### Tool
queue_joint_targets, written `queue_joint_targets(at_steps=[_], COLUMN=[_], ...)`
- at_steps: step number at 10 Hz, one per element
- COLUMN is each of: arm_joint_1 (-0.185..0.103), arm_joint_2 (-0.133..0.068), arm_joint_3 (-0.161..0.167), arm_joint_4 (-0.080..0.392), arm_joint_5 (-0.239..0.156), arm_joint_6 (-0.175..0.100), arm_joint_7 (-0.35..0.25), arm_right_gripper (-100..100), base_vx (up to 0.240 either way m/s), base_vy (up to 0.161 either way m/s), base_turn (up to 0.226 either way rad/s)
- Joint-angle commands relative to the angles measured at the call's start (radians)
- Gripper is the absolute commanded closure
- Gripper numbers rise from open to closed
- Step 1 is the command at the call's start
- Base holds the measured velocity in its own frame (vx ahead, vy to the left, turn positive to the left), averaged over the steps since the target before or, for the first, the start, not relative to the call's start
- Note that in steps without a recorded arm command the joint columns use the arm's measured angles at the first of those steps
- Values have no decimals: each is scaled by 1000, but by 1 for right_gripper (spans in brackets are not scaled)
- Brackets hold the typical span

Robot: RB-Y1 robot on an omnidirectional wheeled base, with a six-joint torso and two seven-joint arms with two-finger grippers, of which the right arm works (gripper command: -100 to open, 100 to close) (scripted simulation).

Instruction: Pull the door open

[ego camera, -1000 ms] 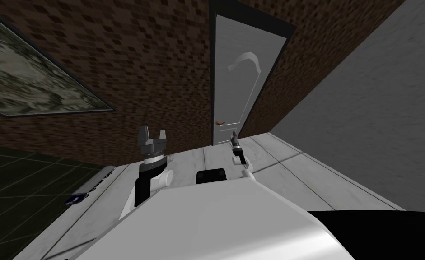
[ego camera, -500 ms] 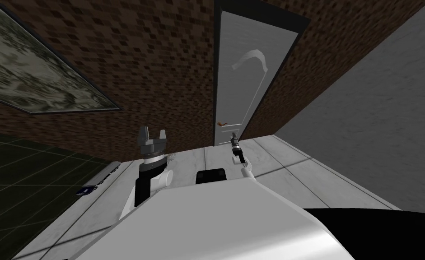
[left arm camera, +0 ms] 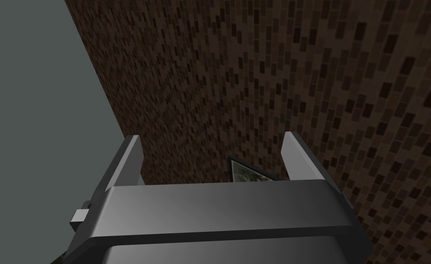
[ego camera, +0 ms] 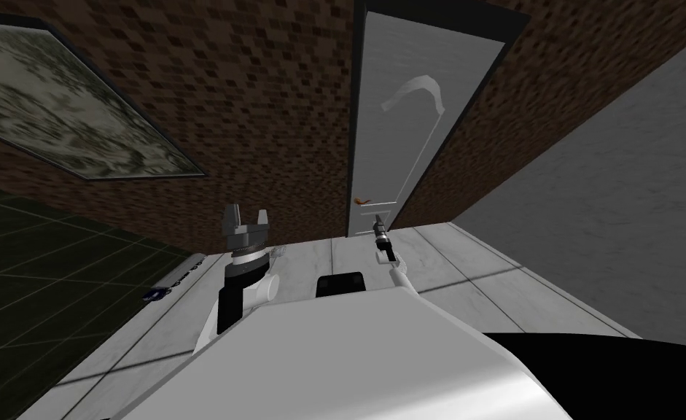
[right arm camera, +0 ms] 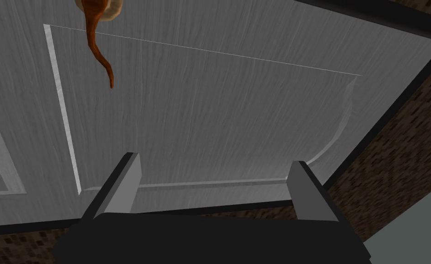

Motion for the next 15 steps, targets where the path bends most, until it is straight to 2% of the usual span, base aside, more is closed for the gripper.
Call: queue_joint_targets(at_steps=[1,2,3,4,6,7,9,10,14,15], arm_joint_1=[-16,-16,-39,-39,-83,-83,-126,-126,-205,-223], arm_joint_2=[-3,-3,-11,-11,-26,-26,-41,-41,-67,-73], arm_joint_3=[-4,-4,-12,-12,-28,-28,-43,-43,-71,-77], arm_joint_4=[48,48,86,97,185,194,269,287,459,488], arm_joint_5=[-3,-3,-8,-8,-18,-18,-28,-28,-46,-50], arm_joint_6=[-12,-12,-19,-19,-34,-34,-48,-48,-75,-81], arm_joint_7=[0,0,-2,-2,-5,-5,-9,-9,-15,-17], arm_right_gripper=[-100,-100,-100,-100,-100,-100,-100,-100,-100,-100], base_vx=[44,28,36,37,50,57,57,45,57,59], base_vy=[-33,-14,-19,-26,-37,-49,-49,-42,-52,-68], base_turn=[59,-14,115,91,165,80,122,93,154,177])
